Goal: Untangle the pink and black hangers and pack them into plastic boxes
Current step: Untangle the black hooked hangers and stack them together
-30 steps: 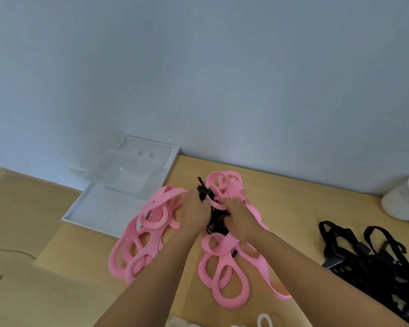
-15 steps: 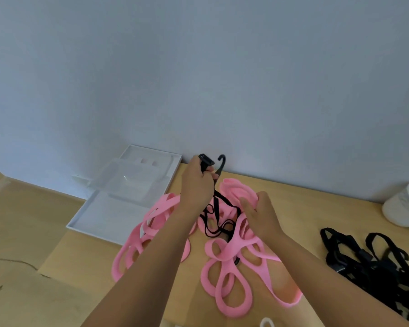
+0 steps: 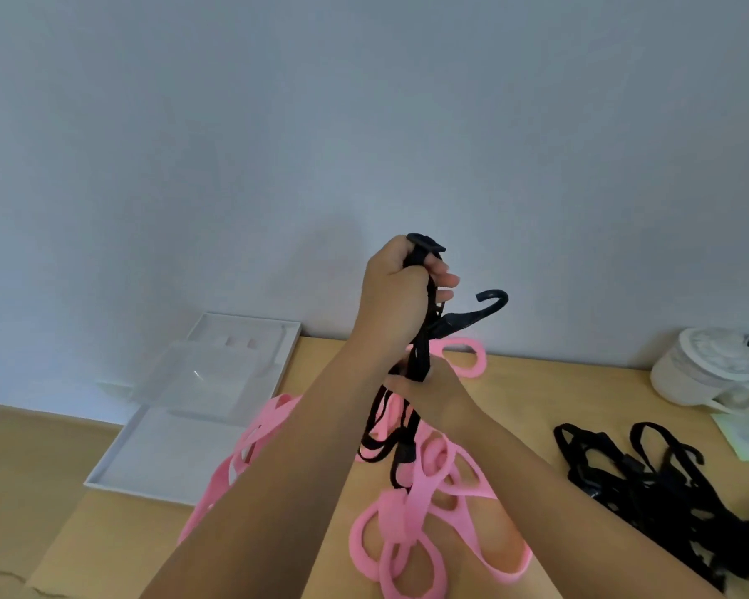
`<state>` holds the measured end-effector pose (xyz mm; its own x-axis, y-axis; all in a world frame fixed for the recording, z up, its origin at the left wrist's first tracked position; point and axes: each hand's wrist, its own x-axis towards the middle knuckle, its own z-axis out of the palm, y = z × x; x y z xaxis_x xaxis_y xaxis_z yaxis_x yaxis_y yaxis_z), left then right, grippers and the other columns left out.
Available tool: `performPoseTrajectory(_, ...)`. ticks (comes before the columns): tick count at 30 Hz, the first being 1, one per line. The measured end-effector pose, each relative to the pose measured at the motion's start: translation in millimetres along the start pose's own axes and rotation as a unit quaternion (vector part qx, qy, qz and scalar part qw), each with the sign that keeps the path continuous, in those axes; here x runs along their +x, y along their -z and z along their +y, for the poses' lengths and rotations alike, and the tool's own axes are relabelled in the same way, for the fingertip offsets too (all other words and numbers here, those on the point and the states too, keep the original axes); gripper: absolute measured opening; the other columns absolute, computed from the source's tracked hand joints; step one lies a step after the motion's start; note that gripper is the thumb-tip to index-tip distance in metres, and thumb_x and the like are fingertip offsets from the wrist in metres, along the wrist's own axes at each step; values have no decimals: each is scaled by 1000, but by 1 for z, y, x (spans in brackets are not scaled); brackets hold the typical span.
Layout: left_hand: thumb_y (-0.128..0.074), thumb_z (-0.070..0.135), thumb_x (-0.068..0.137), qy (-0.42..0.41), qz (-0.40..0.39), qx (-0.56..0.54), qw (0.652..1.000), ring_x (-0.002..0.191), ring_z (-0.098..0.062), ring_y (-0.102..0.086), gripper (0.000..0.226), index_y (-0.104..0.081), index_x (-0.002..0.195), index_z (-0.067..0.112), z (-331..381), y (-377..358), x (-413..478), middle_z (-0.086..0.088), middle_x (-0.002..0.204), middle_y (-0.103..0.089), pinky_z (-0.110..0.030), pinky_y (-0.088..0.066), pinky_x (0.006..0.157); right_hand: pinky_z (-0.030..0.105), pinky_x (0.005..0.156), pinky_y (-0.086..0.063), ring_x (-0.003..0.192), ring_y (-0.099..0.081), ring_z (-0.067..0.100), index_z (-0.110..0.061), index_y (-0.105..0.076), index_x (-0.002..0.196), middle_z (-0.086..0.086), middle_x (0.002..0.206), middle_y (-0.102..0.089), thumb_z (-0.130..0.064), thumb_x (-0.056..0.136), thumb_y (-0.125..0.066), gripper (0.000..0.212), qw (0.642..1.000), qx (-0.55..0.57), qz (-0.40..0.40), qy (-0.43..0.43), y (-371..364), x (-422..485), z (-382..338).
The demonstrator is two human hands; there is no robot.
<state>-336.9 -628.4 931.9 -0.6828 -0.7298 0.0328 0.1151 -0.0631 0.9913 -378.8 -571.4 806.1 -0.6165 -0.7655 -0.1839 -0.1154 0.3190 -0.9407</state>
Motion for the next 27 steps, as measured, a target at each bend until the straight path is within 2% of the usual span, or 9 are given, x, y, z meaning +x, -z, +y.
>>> performPoseTrajectory(2,-24,-19,80,-10,13,-9,1000,56,-12,-59,38,-48,71,9,6,4,1,-2,64,-50,-23,-50,57,28,71,-43,72,-54,20,-1,-60,90,16,77,-63,-6,85,-57,8,998,62,19,-10,6,-3,-5)
performPoseTrajectory(6,-32,-19,81,3,91,5,996,57,-13,-59,34,-46,72,10,-14,27,9,-4,67,-50,-27,-51,67,25,62,-43,61,-54,17,-9,-51,82,5,65,-58,2,87,-46,12,975,198,102,-17,30,-8,-26)
performPoseTrajectory(9,-44,-10,85,93,145,27,985,75,-18,-58,28,-45,102,11,-43,39,6,-3,84,-53,-32,-52,71,27,59,-41,57,-50,16,-11,-49,79,6,63,-54,6,85,-46,18,958,262,119,-7,48,-10,-44)
performPoseTrajectory(12,-48,-4,85,184,81,24,979,79,-21,-57,41,-39,120,15,-68,34,-4,-8,98,-58,-33,-51,71,30,60,-42,59,-51,18,-10,-51,80,7,64,-54,10,83,-46,21,950,287,122,5,57,-14,-58)
performPoseTrajectory(16,-47,6,89,162,11,101,982,79,-14,-55,25,-60,109,11,-73,16,-17,-1,91,-59,-15,-43,59,27,53,-49,51,-59,16,-7,-50,85,8,65,-57,15,83,-39,25,923,368,104,36,65,-20,-77)
performPoseTrajectory(19,-52,22,91,97,45,195,975,110,-19,-48,49,-41,138,15,-74,10,-19,-5,129,-45,-25,-41,88,39,66,-51,64,-59,28,-6,-51,89,10,70,-59,15,84,-39,24,906,404,110,65,72,-22,-85)
performPoseTrajectory(21,-51,40,89,26,16,230,973,134,-13,-27,68,-23,148,23,-72,10,-21,2,147,-26,-29,-26,108,40,62,-53,63,-58,32,-5,-52,93,10,73,-61,14,86,-38,25,890,435,117,76,77,-24,-91)
performPoseTrajectory(24,-56,60,72,-71,-130,201,968,134,7,-22,87,-19,146,32,-65,5,-27,23,142,-30,-30,-22,113,35,59,-54,61,-59,25,-4,-53,98,11,80,-62,11,89,-34,25,842,527,100,60,82,-27,-100)
performPoseTrajectory(27,-75,47,60,-30,-194,145,970,127,-4,-45,110,-10,148,39,-72,0,-23,17,134,-48,-39,-39,107,31,72,-51,72,-62,22,-2,-57,88,8,77,-60,0,93,-36,21,781,621,60,8,84,-29,-104)
